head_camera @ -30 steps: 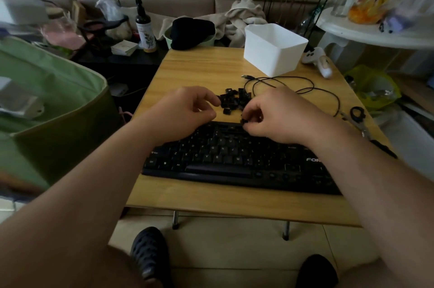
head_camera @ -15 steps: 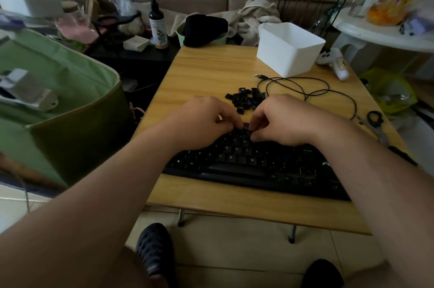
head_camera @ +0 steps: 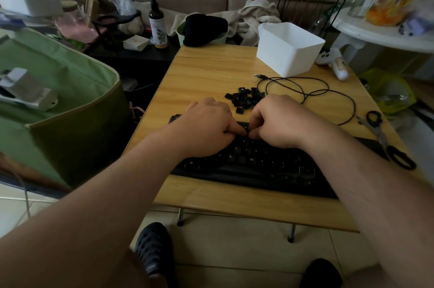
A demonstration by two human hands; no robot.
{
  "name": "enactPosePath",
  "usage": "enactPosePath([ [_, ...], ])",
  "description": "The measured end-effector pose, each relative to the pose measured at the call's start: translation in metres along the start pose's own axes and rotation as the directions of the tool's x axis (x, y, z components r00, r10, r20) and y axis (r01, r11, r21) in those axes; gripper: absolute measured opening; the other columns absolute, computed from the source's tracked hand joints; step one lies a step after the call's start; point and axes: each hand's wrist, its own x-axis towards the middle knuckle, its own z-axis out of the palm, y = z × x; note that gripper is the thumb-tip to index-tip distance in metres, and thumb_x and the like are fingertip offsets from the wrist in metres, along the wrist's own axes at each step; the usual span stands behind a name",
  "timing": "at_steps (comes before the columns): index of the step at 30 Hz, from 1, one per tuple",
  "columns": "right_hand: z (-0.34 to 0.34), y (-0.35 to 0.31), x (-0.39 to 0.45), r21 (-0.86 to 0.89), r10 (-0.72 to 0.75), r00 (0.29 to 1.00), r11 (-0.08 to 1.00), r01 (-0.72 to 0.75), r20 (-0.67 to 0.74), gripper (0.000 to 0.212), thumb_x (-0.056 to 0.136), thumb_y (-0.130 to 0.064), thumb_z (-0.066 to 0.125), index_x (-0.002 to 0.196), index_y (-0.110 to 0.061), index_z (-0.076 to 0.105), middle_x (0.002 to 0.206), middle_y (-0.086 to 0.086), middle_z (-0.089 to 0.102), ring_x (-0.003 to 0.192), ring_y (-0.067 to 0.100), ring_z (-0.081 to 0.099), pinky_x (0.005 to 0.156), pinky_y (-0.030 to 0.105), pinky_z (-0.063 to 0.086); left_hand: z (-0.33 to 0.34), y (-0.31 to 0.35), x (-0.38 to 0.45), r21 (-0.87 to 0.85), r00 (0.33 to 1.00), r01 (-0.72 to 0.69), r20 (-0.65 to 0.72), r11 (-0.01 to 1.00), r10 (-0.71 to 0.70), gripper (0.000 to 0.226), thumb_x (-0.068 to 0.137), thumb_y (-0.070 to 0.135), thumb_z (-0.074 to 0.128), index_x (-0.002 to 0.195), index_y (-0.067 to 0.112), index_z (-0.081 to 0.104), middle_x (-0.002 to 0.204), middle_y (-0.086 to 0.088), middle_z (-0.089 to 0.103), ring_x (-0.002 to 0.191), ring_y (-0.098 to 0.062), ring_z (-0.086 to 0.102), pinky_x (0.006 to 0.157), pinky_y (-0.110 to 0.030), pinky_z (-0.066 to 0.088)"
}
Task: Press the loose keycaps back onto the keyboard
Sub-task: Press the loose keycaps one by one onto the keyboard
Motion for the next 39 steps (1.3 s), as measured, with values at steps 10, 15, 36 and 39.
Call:
enactPosePath([
  [10,0.004,-0.015,-0.005,-0.136,0.018,0.998,0.990,-0.025,-0.055,0.005,0.088,-0.018,0.074,0.084,-0.021,0.074,0.084,0.001,0.066,0.071,0.016,0.060,0.050,0.021,0.041,-0.003,-0.005,0.000,-0.038,0.999,0.008,-0.051,0.999,-0.010,0.035,0.102,0.033,0.053,0.126,0.054,0.067,0.111,0.016,0.060,0.123,-0.017,0.048,0.108,-0.048,0.036],
  [15,0.006,-0.017,-0.005,-0.203,-0.009,0.997,0.979,-0.007,-0.078,0.011,0.083,-0.010,0.071,0.077,-0.020,0.071,0.076,0.004,0.063,0.067,0.023,0.061,0.049,0.026,0.042,-0.005,-0.001,0.000,-0.052,1.000,0.000,0.004,0.999,0.000,0.040,0.100,0.030,0.054,0.127,0.056,0.065,0.113,0.011,0.060,0.123,-0.019,0.046,0.110,-0.051,0.034],
  [36,0.007,-0.017,-0.011,-0.045,0.051,0.994,0.997,-0.056,-0.092,0.015,0.090,-0.013,0.072,0.086,-0.027,0.076,0.086,-0.001,0.067,0.075,0.015,0.061,0.051,0.021,0.037,-0.003,0.004,0.001,0.081,0.997,-0.030,0.072,0.996,0.024,0.035,0.103,0.038,0.049,0.131,0.054,0.064,0.114,0.009,0.060,0.124,-0.019,0.046,0.111,-0.051,0.031],
  [39,0.008,-0.018,-0.009,-0.092,0.067,0.992,0.993,-0.077,-0.108,0.015,0.087,-0.013,0.073,0.080,-0.027,0.076,0.081,0.000,0.067,0.071,0.018,0.062,0.051,0.022,0.041,-0.001,0.009,0.001,0.211,0.998,-0.056,0.019,0.976,0.053,0.036,0.102,0.039,0.046,0.129,0.053,0.065,0.109,0.008,0.058,0.117,-0.018,0.048,0.106,-0.051,0.035],
])
